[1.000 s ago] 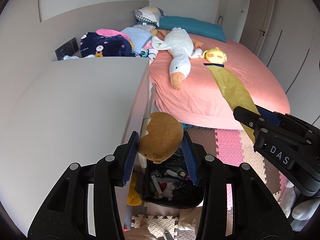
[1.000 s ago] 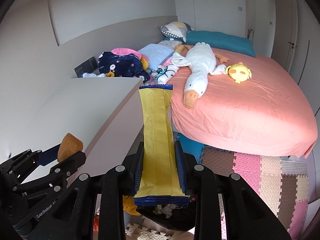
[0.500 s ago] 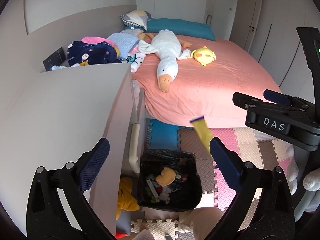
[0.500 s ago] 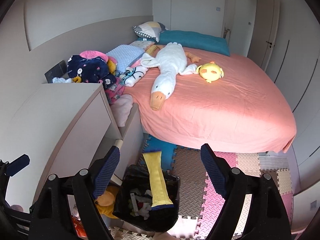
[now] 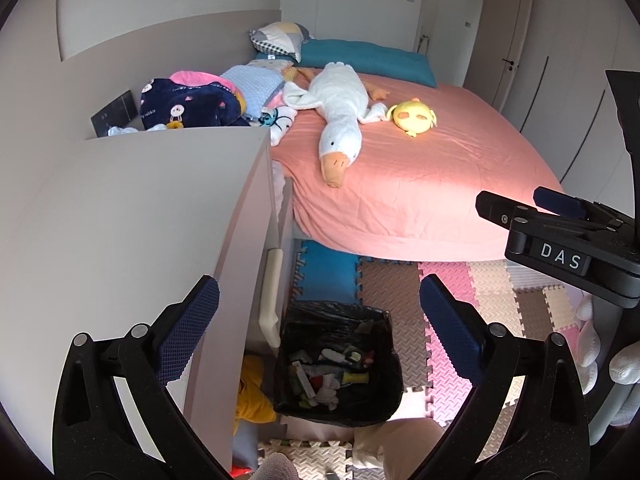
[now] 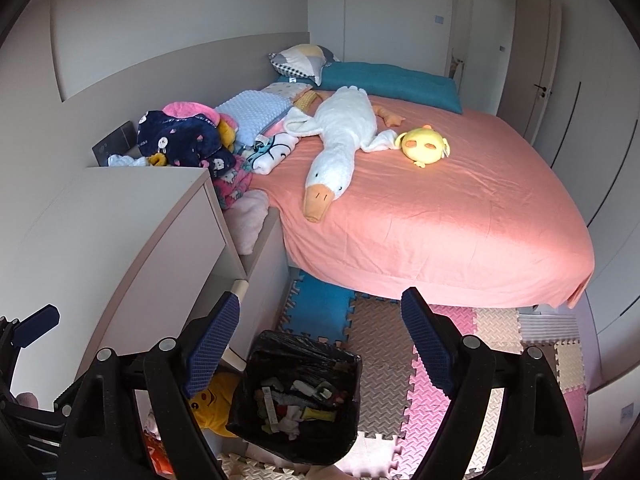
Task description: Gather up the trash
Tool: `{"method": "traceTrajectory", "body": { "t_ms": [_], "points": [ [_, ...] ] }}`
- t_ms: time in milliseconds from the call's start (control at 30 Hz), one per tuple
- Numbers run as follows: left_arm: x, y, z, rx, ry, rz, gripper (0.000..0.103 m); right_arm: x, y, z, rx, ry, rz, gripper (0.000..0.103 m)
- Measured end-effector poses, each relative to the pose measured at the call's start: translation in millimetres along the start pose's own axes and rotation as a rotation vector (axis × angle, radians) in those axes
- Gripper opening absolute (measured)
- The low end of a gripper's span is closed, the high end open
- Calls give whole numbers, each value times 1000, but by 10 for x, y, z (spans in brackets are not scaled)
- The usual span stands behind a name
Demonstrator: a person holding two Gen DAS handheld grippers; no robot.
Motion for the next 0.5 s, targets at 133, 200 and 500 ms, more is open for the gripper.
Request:
{"method": "traceTrajectory", "body": {
  "t_ms": [133,200,500],
  "points": [
    [3,27,0,-1,1,-9,96,14,6,19,-1,5,2,83],
    [-5,41,7,-3,-3,-16,96,14,9,25,0,5,2,83],
    [-7,64,-16,16,-1,-14,96,20,22,12,0,3,2,83]
  ]
}}
Point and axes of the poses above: each gripper's, at about its wrist camera, not at the fingertips, and y roughly against the way its jaws point, z to its left, x to its underside, the point moved 6 cm from there along -y, roughly the way its jaws point, and after that the axes turned 8 degrees about -y, right-handed, at the moved point
